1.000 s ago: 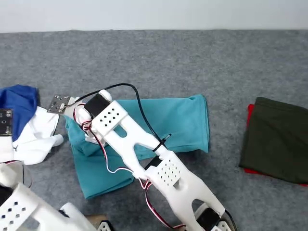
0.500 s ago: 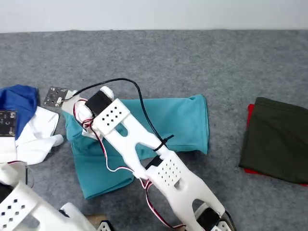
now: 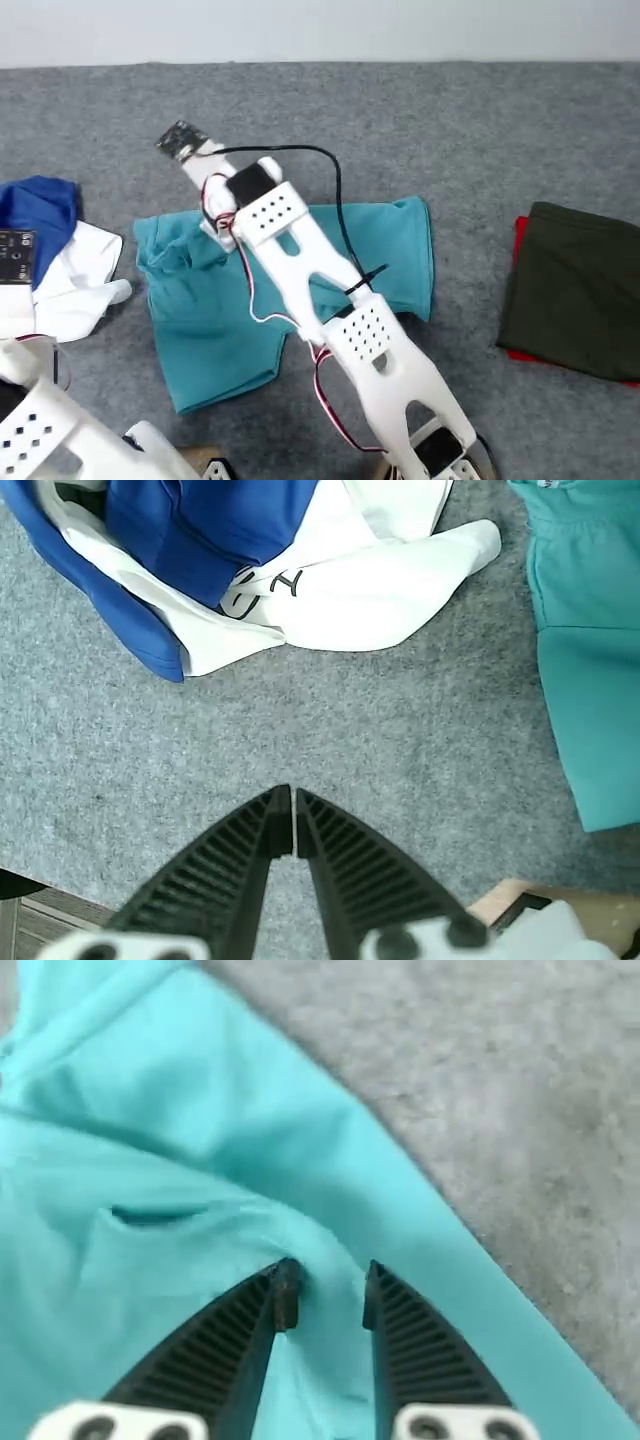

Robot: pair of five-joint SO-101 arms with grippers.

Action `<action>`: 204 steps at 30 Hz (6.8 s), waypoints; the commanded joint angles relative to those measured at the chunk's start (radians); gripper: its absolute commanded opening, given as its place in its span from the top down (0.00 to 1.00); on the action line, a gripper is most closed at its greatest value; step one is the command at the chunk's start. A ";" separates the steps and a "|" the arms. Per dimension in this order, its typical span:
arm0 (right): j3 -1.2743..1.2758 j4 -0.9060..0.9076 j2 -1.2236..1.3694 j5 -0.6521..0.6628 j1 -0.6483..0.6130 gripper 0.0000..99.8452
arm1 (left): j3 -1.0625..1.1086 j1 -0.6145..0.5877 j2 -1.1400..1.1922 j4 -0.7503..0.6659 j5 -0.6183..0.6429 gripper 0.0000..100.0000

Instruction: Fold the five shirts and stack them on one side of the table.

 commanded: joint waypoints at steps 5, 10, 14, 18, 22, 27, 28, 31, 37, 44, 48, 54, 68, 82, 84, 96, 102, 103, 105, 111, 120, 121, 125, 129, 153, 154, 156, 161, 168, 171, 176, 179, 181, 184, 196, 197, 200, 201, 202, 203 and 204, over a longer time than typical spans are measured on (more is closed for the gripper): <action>-0.064 0.056 -0.028 -0.037 0.035 0.89 | -0.004 0.003 -0.012 0.003 0.006 0.99; -0.109 0.185 -0.065 0.048 -0.042 0.89 | -0.004 0.003 -0.012 0.003 0.006 0.99; -0.121 0.222 -0.067 0.087 -0.065 0.84 | -0.004 0.003 -0.012 0.003 0.006 0.99; -0.115 0.219 -0.061 0.092 -0.067 0.82 | -0.004 0.003 -0.012 0.003 0.006 0.99; -0.114 0.259 -0.044 0.153 -0.081 0.93 | -0.004 0.002 -0.012 0.005 0.006 0.99; -0.078 0.260 -0.107 0.189 -0.122 0.99 | -0.004 0.000 -0.012 0.005 0.006 0.99; -0.049 0.260 -0.131 0.189 -0.139 0.99 | -0.004 0.000 -0.012 0.005 0.006 0.99; 0.092 0.259 -0.220 0.186 -0.182 0.99 | -0.005 0.000 -0.012 0.005 0.006 0.99; 0.385 0.257 -0.392 0.157 -0.217 0.99 | -0.010 0.003 -0.012 0.003 0.006 0.99; 0.580 0.255 -0.475 0.150 -0.265 0.99 | -0.010 0.003 -0.012 0.003 0.002 0.99; 0.641 0.255 -0.472 0.150 -0.292 0.99 | -0.010 0.003 -0.012 0.003 0.002 0.99; 0.632 0.257 -0.529 0.109 -0.278 0.82 | -0.010 0.003 -0.012 0.003 0.000 0.99; 0.629 0.217 -0.591 0.132 -0.340 0.81 | -0.008 0.003 -0.012 0.005 0.000 0.99; 0.626 0.116 -0.378 0.169 -0.394 0.81 | -0.004 0.003 -0.012 0.009 0.000 0.99; 0.626 0.117 -0.366 0.172 -0.392 0.82 | -0.004 0.003 -0.012 0.011 0.000 0.99; 0.626 0.205 -0.542 0.239 -0.397 0.99 | -0.004 0.003 -0.012 0.011 0.000 0.99; 0.626 0.240 -0.590 0.235 -0.398 0.99 | -0.004 0.003 -0.012 0.011 0.000 0.99; 0.626 0.240 -0.588 0.235 -0.398 0.98 | -0.004 0.003 -0.012 0.011 0.000 0.99; 0.626 0.240 -0.570 0.232 -0.400 0.93 | -0.004 0.003 -0.012 0.011 0.000 0.99; 0.626 0.214 -0.475 0.196 -0.433 0.77 | -0.004 0.003 -0.012 0.009 0.000 0.99; 0.626 0.176 -0.320 0.196 -0.446 0.78 | -0.004 0.000 -0.012 0.011 0.000 0.99; 0.626 0.176 -0.311 0.196 -0.437 0.80 | -0.004 -0.002 -0.012 0.011 0.000 0.99; 0.606 0.182 -0.294 0.238 -0.424 0.94 | -0.004 -0.002 -0.012 0.011 0.000 0.99; 0.559 0.211 -0.311 0.249 -0.394 0.99 | -0.004 0.000 -0.012 0.011 0.000 0.99; 0.669 0.259 -0.848 0.066 -0.070 0.81 | 0.025 0.175 -0.003 0.011 0.002 0.91; 0.675 0.259 -0.875 0.055 -0.038 0.80 | 0.041 0.215 -0.003 0.011 0.003 0.87; 0.689 0.259 -0.928 0.046 0.035 0.80 | 0.082 0.299 -0.003 0.008 0.003 0.83; 0.778 0.259 -1.052 0.044 0.225 0.80 | 0.188 0.491 -0.002 -0.009 0.002 0.84; 0.954 0.255 -1.204 0.041 0.443 0.80 | 0.162 0.663 0.164 -0.018 0.003 0.83; 1.025 0.255 -1.250 0.041 0.507 0.80 | 0.124 0.707 0.316 -0.043 0.006 0.83; 1.103 0.254 -1.310 0.040 0.584 0.80 | 0.097 0.741 0.489 -0.124 0.008 0.83; 1.132 0.254 -1.354 0.048 0.619 0.80 | 0.101 0.743 0.560 -0.175 0.015 0.83; 1.151 0.254 -1.382 0.048 0.638 0.80 | 0.101 0.743 0.601 -0.207 0.032 0.83; 1.183 0.254 -1.420 0.048 0.657 0.80 | 0.101 0.764 0.666 -0.250 0.035 0.83; 1.263 0.254 -1.523 0.049 0.657 0.80 | 0.101 0.781 0.878 -0.376 0.035 0.84; 1.263 0.254 -1.524 0.049 0.657 0.80 | 0.101 0.781 0.890 -0.381 0.035 0.84; 1.263 0.254 -1.526 0.049 0.657 0.80 | 0.101 0.781 0.918 -0.381 0.035 0.84; 1.263 0.254 -1.526 0.049 0.657 0.80 | 0.101 0.781 0.925 -0.381 0.035 0.84; 1.263 0.254 -1.524 0.049 0.657 0.80 | 0.101 0.781 0.931 -0.381 0.035 0.84; 1.263 0.254 -1.521 0.049 0.657 0.80 | 0.101 0.781 0.939 -0.384 0.035 0.85; 1.263 0.254 -1.520 0.049 0.657 0.80 | 0.101 0.781 0.948 -0.393 0.035 0.87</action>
